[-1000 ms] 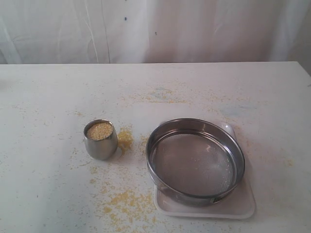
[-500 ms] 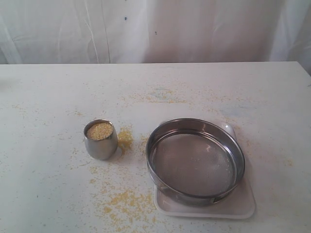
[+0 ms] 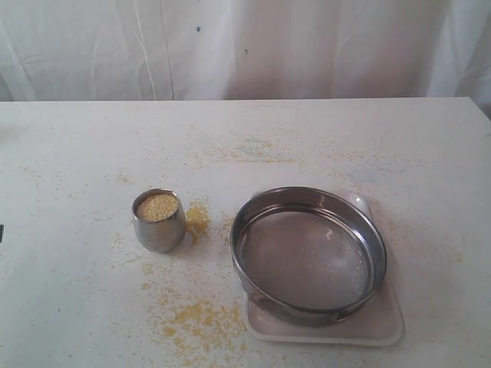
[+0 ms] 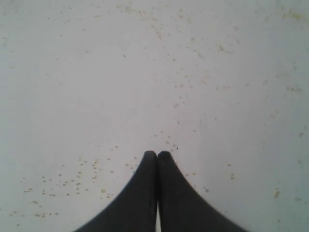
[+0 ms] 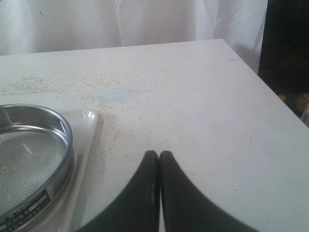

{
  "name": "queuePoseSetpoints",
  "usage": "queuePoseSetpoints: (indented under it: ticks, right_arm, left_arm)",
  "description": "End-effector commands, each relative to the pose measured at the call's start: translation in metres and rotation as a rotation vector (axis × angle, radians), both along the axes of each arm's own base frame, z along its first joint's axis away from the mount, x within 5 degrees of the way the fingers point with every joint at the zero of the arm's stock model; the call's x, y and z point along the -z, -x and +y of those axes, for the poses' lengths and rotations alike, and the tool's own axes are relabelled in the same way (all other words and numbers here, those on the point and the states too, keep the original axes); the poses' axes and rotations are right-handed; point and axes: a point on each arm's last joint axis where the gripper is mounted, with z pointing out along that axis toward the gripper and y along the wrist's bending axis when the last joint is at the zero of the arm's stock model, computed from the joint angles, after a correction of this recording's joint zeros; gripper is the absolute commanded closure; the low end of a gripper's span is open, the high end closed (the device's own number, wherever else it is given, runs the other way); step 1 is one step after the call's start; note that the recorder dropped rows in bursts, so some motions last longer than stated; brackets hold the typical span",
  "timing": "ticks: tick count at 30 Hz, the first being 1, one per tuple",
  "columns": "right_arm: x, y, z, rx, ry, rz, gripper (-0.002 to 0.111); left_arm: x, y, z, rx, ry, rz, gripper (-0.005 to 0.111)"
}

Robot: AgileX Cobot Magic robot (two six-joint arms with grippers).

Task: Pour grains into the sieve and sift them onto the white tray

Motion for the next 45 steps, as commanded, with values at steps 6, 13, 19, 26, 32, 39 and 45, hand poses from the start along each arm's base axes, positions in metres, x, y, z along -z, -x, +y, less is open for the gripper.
queuePoseSetpoints:
  ticks: [6, 13, 19, 26, 32, 39, 45]
  right_arm:
    - [0.000, 0.000, 0.000, -0.008, 0.001, -0.007, 0.108]
    - [0.000, 0.000, 0.000, -0.008, 0.001, -0.007, 0.108]
    - [0.000, 0.000, 0.000, -0.008, 0.001, -0.007, 0.108]
    - [0.000, 0.000, 0.000, -0.008, 0.001, -0.007, 0.108]
    - [0.000, 0.000, 0.000, -0.008, 0.001, -0.007, 0.108]
    - [0.000, 0.000, 0.000, -0.008, 0.001, -0.007, 0.108]
    - [0.000, 0.000, 0.000, -0.008, 0.001, -0.007, 0.108]
  left_arm:
    - [0.012, -0.008, -0.023, 0.293, 0.004, -0.214, 0.107]
    - [-0.007, -0.007, -0.065, 0.869, 0.015, -0.466, 0.107]
    - [0.005, -0.004, -0.073, 1.024, 0.049, -0.433, 0.107]
    - [0.017, -0.008, -0.066, 0.974, -0.012, -0.329, 0.074]
    - [0.020, -0.008, -0.063, 0.827, 0.161, -0.244, 0.002]
    - [0.017, -0.007, -0.066, 0.846, 0.179, -0.271, 0.002]
    - [0.011, -0.007, -0.070, 0.882, 0.228, -0.332, 0.002]
